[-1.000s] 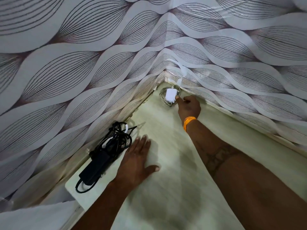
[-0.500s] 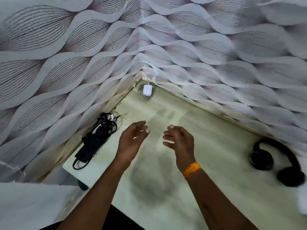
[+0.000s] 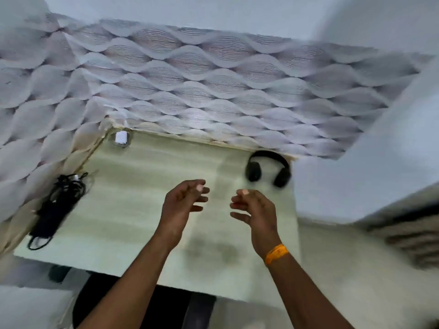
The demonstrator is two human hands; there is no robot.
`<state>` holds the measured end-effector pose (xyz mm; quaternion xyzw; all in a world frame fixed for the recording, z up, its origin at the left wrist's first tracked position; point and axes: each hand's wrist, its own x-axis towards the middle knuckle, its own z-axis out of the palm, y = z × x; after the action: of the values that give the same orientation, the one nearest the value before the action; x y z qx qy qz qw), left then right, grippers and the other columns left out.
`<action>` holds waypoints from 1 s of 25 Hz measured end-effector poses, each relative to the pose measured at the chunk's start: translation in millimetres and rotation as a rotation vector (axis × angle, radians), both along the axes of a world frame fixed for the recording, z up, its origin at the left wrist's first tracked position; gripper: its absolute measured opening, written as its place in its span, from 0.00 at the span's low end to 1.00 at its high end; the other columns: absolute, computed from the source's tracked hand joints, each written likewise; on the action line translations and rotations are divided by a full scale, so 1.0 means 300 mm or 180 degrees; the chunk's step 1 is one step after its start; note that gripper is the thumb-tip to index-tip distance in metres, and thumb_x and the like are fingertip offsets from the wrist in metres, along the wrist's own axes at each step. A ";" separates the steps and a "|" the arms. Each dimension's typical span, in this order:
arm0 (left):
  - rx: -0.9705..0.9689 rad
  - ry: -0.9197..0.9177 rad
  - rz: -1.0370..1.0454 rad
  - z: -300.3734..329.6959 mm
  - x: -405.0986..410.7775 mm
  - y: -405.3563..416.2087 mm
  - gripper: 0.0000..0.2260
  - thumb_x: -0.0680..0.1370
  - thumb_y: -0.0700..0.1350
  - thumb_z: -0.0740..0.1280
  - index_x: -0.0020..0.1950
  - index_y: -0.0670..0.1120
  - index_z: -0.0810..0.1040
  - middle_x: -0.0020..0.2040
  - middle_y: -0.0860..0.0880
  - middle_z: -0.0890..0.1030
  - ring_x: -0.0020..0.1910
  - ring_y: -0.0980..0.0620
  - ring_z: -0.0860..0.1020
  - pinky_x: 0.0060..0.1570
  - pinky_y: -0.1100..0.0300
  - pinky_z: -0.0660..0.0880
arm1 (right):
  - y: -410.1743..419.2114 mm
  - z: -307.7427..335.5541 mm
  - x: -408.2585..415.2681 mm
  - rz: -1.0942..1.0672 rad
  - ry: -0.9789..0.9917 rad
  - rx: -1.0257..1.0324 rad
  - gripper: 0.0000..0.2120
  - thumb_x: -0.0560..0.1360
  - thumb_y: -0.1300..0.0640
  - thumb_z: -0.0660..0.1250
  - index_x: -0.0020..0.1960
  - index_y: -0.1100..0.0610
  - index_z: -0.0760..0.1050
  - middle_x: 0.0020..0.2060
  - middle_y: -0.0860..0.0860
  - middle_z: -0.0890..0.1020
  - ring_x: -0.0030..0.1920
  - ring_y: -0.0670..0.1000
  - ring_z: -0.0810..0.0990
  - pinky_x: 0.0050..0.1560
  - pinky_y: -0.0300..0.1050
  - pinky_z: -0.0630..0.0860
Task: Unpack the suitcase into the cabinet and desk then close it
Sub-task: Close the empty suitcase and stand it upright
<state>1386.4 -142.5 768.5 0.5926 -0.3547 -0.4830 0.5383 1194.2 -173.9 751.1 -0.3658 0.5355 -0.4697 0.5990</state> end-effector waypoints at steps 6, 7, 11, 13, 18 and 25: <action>-0.0137 -0.0104 -0.0906 0.030 -0.663 0.135 0.10 0.84 0.46 0.67 0.63 0.47 0.83 0.54 0.45 0.87 0.50 0.44 0.85 0.51 0.48 0.80 | 0.278 0.037 -0.699 -0.0685 -0.0033 -0.0082 0.11 0.81 0.55 0.69 0.55 0.64 0.82 0.45 0.59 0.86 0.47 0.58 0.86 0.47 0.54 0.84; -0.0162 -0.0106 -0.1071 0.035 -0.785 0.161 0.10 0.84 0.46 0.67 0.62 0.47 0.83 0.54 0.45 0.87 0.50 0.44 0.85 0.51 0.48 0.80 | 0.337 0.056 -0.821 -0.0804 0.0000 -0.0112 0.11 0.81 0.55 0.69 0.55 0.64 0.82 0.45 0.59 0.87 0.46 0.57 0.86 0.48 0.55 0.83; -0.0232 -0.0104 -0.1918 0.072 -1.328 0.270 0.10 0.85 0.46 0.66 0.62 0.47 0.84 0.54 0.45 0.87 0.50 0.43 0.84 0.52 0.46 0.80 | 0.602 0.131 -1.336 -0.1563 0.0144 -0.0295 0.12 0.81 0.55 0.69 0.55 0.64 0.82 0.44 0.58 0.87 0.45 0.55 0.86 0.48 0.55 0.83; -0.0268 -0.0095 -0.2421 0.090 -1.591 0.324 0.10 0.85 0.46 0.66 0.62 0.47 0.84 0.54 0.45 0.87 0.50 0.43 0.84 0.52 0.46 0.80 | 0.744 0.140 -1.561 -0.2019 0.0177 -0.0298 0.12 0.82 0.55 0.69 0.55 0.64 0.82 0.44 0.56 0.86 0.45 0.54 0.86 0.49 0.55 0.82; -0.0322 0.0023 -0.3419 0.106 -2.165 0.420 0.14 0.81 0.51 0.67 0.61 0.46 0.83 0.55 0.45 0.87 0.50 0.44 0.84 0.49 0.50 0.80 | 1.021 0.138 -1.988 -0.2973 0.0200 -0.0254 0.13 0.82 0.55 0.69 0.56 0.65 0.81 0.45 0.57 0.87 0.46 0.54 0.85 0.49 0.54 0.82; -0.0146 -0.0037 -0.4264 -0.032 -2.843 0.546 0.08 0.85 0.43 0.65 0.59 0.45 0.83 0.51 0.45 0.88 0.46 0.48 0.84 0.48 0.50 0.78 | 1.300 0.023 -2.515 -0.3982 0.0252 -0.0087 0.09 0.82 0.56 0.68 0.53 0.62 0.82 0.42 0.55 0.86 0.45 0.54 0.85 0.48 0.54 0.82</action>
<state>533.4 21.4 758.8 0.2353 -0.6590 -0.7020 0.1327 439.5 216.2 757.9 -0.0078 0.6639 -0.7243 0.1857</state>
